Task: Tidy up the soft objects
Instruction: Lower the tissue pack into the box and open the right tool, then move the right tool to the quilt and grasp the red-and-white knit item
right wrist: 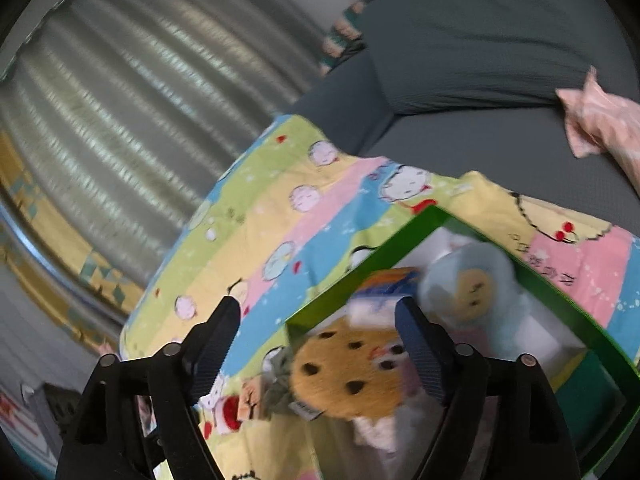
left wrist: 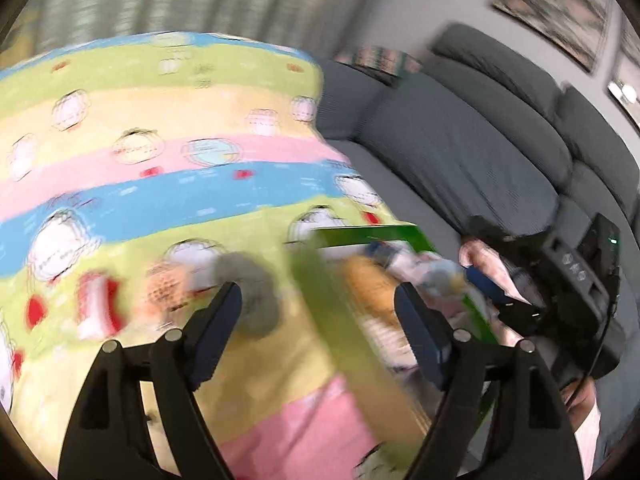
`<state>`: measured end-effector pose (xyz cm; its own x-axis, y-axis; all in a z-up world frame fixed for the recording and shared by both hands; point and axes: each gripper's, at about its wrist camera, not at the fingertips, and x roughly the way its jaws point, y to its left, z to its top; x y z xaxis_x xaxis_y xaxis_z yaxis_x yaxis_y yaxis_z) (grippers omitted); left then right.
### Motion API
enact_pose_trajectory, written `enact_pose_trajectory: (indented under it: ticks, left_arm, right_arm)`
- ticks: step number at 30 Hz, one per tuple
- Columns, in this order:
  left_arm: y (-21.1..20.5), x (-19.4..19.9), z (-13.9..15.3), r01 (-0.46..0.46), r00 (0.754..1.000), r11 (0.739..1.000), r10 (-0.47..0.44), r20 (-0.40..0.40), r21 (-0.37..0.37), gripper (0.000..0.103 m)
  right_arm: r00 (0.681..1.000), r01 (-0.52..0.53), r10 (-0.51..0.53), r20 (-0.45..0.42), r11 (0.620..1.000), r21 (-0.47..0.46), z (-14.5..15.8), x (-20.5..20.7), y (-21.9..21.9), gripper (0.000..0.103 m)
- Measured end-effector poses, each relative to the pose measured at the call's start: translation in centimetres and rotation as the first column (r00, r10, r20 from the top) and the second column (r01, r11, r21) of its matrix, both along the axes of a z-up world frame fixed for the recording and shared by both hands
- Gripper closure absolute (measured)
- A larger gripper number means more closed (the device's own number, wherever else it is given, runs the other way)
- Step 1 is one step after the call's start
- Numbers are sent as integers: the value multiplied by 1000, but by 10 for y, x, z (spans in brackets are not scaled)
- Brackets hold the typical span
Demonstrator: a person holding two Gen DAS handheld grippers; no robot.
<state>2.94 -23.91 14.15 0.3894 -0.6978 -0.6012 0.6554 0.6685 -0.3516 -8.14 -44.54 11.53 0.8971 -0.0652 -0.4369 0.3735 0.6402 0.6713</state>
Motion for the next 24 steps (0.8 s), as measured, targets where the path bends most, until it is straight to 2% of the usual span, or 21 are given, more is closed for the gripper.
enact_pose_trajectory:
  ticks: [3,6,9,10,12,14,16,19,22,24]
  left_arm:
    - [50,4,-9,-117,993,993,117,-23,-6,23]
    - [107,6,-19,-260,965,965,261,-31,28,15]
    - [158,3,-30,-397,917,913,399,-6,93,14]
    - [177,0,-36,-452,891,885,454,6,109,14]
    - [200,-2,-49,-511,858,851,514,12,122,14]
    - [220,1,-67,-551,830,823,558,-14,134,14]
    - [236,10,-86,-577,802,802,592,-79,152,15]
    - [249,21,-97,-612,761,772,634,-138,173,14]
    - [251,20,-94,-639,741,745,663,-110,189,14]
    - [256,18,-95,-644,736,736,670,-94,207,14]
  right_arm:
    - [998,-61,61,-6,997,-49,7,12,21,12]
    - [990,-142,140,-20,986,-84,11,31,48,9]
    - [974,-223,217,-62,970,-103,11,55,78,8]
    - [964,-262,253,-84,959,-108,10,68,93,8]
    - [945,-317,305,-114,943,-106,6,84,113,8]
    - [921,-376,359,-152,921,-103,-1,103,139,8]
    - [894,-428,401,-199,895,-122,-9,125,167,8]
    - [854,-492,439,-278,856,-158,-22,158,204,8]
    - [818,-544,449,-359,806,-232,-37,181,239,8]
    - [809,-544,418,-413,800,-254,-49,190,252,21]
